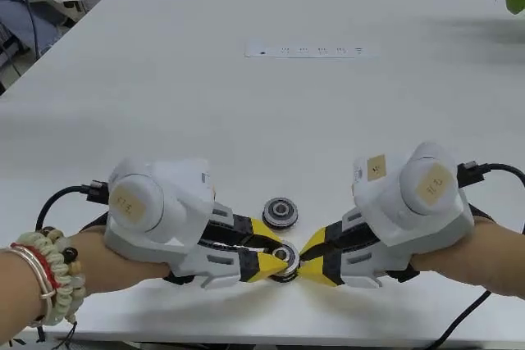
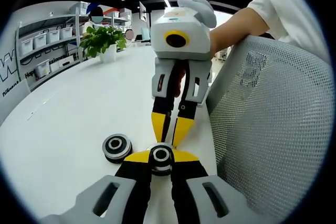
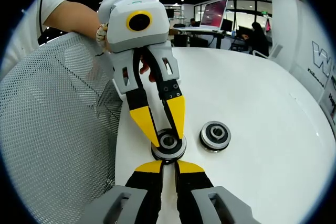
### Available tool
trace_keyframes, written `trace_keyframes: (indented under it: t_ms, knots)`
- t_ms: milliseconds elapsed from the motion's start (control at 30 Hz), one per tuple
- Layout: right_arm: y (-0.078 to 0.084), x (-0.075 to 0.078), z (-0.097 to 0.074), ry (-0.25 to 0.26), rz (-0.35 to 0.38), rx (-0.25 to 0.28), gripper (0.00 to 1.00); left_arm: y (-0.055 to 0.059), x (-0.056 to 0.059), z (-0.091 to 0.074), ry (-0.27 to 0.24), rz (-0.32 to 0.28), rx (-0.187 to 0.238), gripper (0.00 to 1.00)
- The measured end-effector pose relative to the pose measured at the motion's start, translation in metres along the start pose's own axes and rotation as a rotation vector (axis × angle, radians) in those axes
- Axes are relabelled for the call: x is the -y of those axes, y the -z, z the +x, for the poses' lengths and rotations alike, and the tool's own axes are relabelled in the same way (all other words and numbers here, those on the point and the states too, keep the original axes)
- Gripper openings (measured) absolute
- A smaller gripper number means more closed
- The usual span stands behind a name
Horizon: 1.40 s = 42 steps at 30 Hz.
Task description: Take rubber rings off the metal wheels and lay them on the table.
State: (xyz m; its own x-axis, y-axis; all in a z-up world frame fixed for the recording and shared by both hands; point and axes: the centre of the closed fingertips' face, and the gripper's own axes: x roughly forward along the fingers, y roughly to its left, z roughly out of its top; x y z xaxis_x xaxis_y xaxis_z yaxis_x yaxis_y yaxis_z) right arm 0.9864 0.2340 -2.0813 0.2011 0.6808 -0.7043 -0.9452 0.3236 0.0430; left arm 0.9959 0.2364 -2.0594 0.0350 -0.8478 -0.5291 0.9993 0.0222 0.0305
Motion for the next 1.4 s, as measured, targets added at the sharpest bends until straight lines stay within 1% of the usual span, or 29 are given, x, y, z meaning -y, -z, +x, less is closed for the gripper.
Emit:
trace_keyframes:
  t_ms: [67, 100, 133, 167, 233, 267, 300, 333, 367, 533, 633, 733, 967, 1167, 1400]
  knots:
    - [0.0, 0.0, 0.0, 0.0, -0.003, -0.003, 0.06, 0.0, 0.0, 0.0, 0.0, 0.001, 0.0, 0.08]
    - [0.0, -0.001, 0.0, -0.003, -0.001, 0.002, 0.1, 0.0, 0.0, 0.0, 0.0, 0.001, 0.0, 0.08]
    - [-0.003, -0.005, 0.002, -0.021, 0.021, 0.021, 0.18, 0.0, 0.0, 0.0, 0.0, 0.001, 0.001, 0.08]
    - [-0.003, -0.006, 0.002, -0.026, 0.025, 0.021, 0.22, 0.0, 0.0, 0.0, 0.0, 0.001, 0.001, 0.08]
    - [-0.003, -0.004, 0.005, -0.002, -0.008, 0.011, 0.23, 0.0, 0.0, 0.0, 0.0, 0.001, 0.002, 0.08]
    - [-0.004, -0.004, 0.006, 0.003, -0.01, 0.016, 0.23, 0.0, 0.001, 0.0, 0.0, 0.002, 0.001, 0.08]
    - [-0.006, -0.003, 0.007, 0.004, -0.002, 0.028, 0.24, 0.0, 0.001, 0.0, 0.0, 0.002, 0.002, 0.08]
    - [-0.01, -0.004, 0.008, 0.004, 0.019, 0.051, 0.26, 0.0, 0.001, 0.0, 0.0, 0.002, 0.002, 0.08]
    - [-0.011, -0.004, 0.008, 0.0, 0.024, 0.055, 0.27, 0.0, 0.001, 0.0, 0.0, 0.002, 0.002, 0.08]
    - [-0.012, -0.001, 0.006, 0.011, 0.021, 0.053, 0.23, 0.0, 0.001, 0.0, 0.0, 0.001, 0.003, 0.08]
    - [-0.009, -0.001, 0.004, 0.006, -0.002, 0.044, 0.21, 0.0, 0.001, 0.001, 0.001, 0.002, 0.003, 0.08]
    - [-0.008, -0.001, 0.003, 0.003, -0.002, 0.036, 0.2, 0.0, 0.001, 0.001, 0.001, 0.001, 0.004, 0.08]
    - [-0.006, -0.001, 0.001, -0.007, 0.012, 0.034, 0.2, -0.001, 0.002, 0.002, 0.003, 0.0, 0.007, 0.08]
    - [-0.003, -0.001, -0.002, -0.019, 0.045, 0.034, 0.16, -0.001, 0.002, 0.001, 0.003, -0.001, 0.007, 0.08]
    - [-0.003, -0.002, -0.002, -0.021, 0.042, 0.028, 0.15, -0.001, 0.003, 0.002, 0.003, -0.007, 0.009, 0.08]
